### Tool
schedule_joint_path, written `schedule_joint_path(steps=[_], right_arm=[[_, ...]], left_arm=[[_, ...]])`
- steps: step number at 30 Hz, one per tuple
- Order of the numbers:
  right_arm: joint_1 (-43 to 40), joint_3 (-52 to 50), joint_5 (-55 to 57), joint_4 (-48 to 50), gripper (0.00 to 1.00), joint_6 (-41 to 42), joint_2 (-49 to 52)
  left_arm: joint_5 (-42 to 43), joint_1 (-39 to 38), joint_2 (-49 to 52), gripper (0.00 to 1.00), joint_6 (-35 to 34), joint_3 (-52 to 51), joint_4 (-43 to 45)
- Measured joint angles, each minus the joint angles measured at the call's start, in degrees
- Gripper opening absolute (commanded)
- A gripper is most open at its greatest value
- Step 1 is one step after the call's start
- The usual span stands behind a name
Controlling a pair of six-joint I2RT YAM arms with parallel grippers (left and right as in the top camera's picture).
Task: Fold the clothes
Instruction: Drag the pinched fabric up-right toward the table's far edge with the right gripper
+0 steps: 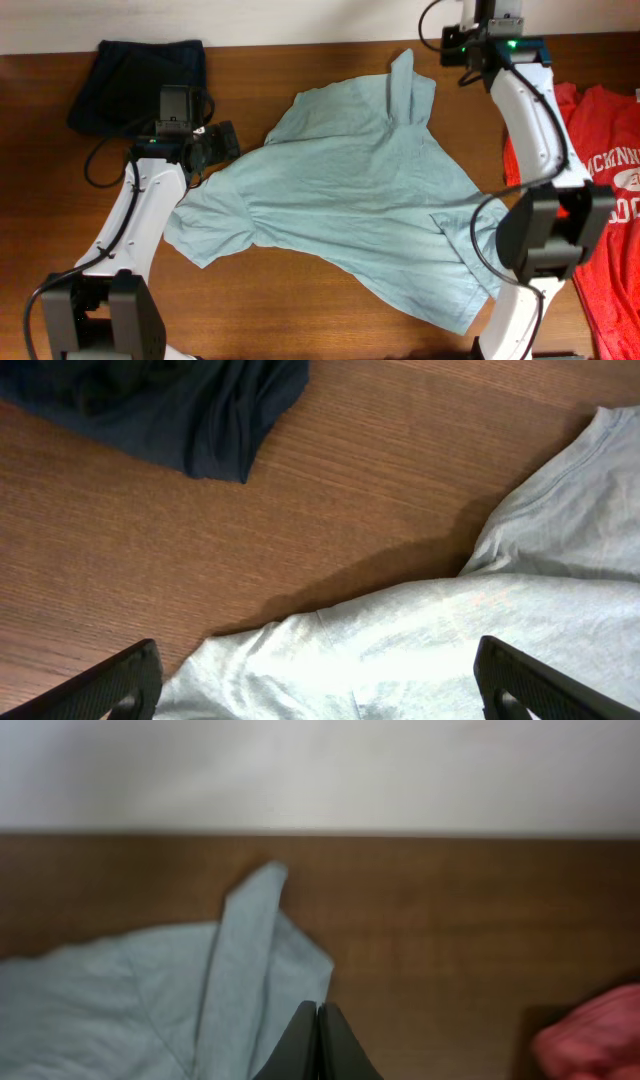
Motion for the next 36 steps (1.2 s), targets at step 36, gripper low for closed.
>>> schedule_joint_path(steps=[36], right_arm=[[-3.0,-0.5,1.2,1.5,0.04,1.1,18.7]], left_arm=[[0.0,0.0,0.0,0.99,0.0,0.0,0.0]])
